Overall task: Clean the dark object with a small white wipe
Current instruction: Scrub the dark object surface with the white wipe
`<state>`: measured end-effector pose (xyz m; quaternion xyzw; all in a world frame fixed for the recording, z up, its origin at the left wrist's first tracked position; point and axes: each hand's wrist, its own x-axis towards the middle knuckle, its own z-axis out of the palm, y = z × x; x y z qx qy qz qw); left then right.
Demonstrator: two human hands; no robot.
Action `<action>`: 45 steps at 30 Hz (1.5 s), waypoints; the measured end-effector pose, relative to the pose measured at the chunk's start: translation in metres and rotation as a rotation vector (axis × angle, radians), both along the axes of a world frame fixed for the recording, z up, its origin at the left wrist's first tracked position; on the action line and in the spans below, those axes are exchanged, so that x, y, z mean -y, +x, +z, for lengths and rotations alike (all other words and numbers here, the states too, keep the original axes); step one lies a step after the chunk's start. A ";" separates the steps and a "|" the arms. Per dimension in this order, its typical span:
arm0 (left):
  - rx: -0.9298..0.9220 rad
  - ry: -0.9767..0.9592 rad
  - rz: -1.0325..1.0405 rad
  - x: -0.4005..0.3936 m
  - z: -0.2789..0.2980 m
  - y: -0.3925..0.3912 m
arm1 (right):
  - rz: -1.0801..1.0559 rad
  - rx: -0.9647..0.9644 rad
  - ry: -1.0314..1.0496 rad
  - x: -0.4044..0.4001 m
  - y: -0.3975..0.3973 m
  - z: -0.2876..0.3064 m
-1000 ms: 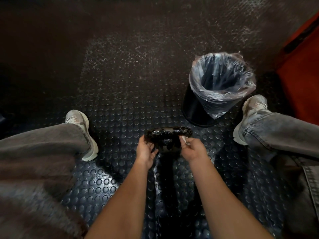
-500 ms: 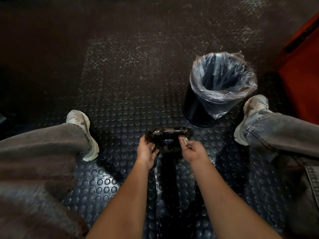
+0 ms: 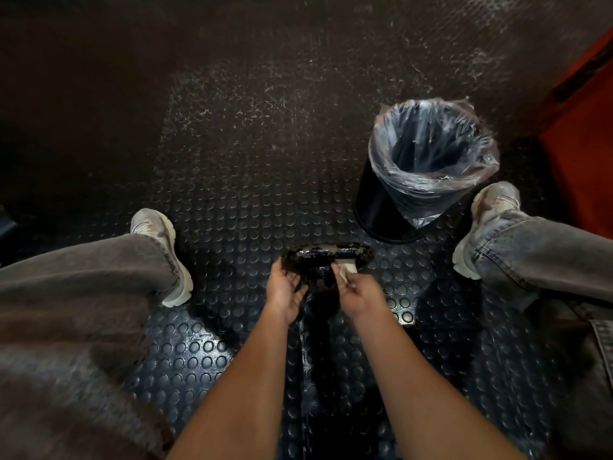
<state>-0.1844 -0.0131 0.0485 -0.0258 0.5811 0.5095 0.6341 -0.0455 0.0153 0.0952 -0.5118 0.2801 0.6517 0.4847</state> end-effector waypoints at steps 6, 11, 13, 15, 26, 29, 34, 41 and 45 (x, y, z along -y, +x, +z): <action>-0.008 -0.003 -0.006 0.001 -0.004 -0.003 | 0.114 0.215 -0.011 -0.006 0.011 -0.001; -0.002 -0.006 0.000 0.001 -0.004 -0.002 | 0.042 0.126 0.121 0.003 -0.006 0.012; 0.001 -0.006 0.000 0.001 -0.004 -0.002 | 0.019 0.060 0.118 0.009 -0.009 0.016; 0.003 -0.007 -0.001 0.000 -0.002 -0.001 | 0.069 0.114 0.144 0.010 -0.004 0.021; -0.008 -0.025 0.013 0.000 -0.002 -0.002 | 0.008 0.029 0.144 -0.002 0.009 0.003; -0.012 -0.019 0.015 0.000 0.001 0.000 | 0.062 0.142 0.165 0.006 -0.007 0.017; -0.012 -0.023 0.017 0.000 0.001 0.001 | 0.204 0.176 0.184 0.013 -0.007 0.010; -0.016 -0.023 0.019 0.000 0.001 0.001 | -0.004 -0.066 0.047 0.007 0.022 -0.020; -0.019 -0.019 0.015 0.000 0.001 0.001 | 0.037 0.051 0.172 -0.002 0.021 -0.008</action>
